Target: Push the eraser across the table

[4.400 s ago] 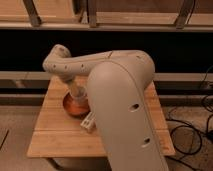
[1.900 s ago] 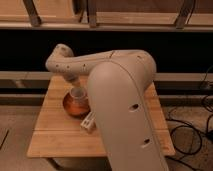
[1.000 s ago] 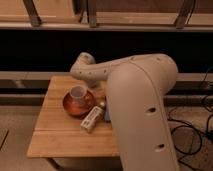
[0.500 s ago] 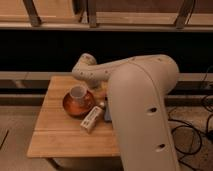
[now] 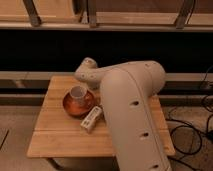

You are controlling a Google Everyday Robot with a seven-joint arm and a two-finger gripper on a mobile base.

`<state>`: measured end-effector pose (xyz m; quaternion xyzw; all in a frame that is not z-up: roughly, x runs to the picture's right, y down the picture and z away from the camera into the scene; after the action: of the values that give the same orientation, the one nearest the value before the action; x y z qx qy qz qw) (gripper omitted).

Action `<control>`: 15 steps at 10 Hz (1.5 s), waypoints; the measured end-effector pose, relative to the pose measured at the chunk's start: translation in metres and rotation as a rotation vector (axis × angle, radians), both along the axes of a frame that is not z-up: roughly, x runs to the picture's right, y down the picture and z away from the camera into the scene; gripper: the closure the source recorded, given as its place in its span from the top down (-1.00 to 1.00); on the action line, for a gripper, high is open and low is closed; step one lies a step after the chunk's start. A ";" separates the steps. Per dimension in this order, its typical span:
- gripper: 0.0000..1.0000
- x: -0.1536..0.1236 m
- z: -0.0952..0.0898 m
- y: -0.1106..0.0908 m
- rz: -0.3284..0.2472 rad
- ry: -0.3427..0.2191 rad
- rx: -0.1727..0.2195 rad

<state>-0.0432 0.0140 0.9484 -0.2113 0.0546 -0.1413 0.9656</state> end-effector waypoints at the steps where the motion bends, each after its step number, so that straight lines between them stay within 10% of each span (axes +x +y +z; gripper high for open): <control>1: -1.00 -0.002 0.009 0.002 0.017 -0.021 -0.006; 7: -1.00 0.020 0.039 0.051 0.140 -0.023 -0.158; 15: -1.00 0.199 -0.006 0.100 0.292 0.325 -0.158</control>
<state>0.1553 0.1136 0.9424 -0.3118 0.1669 0.0322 0.9348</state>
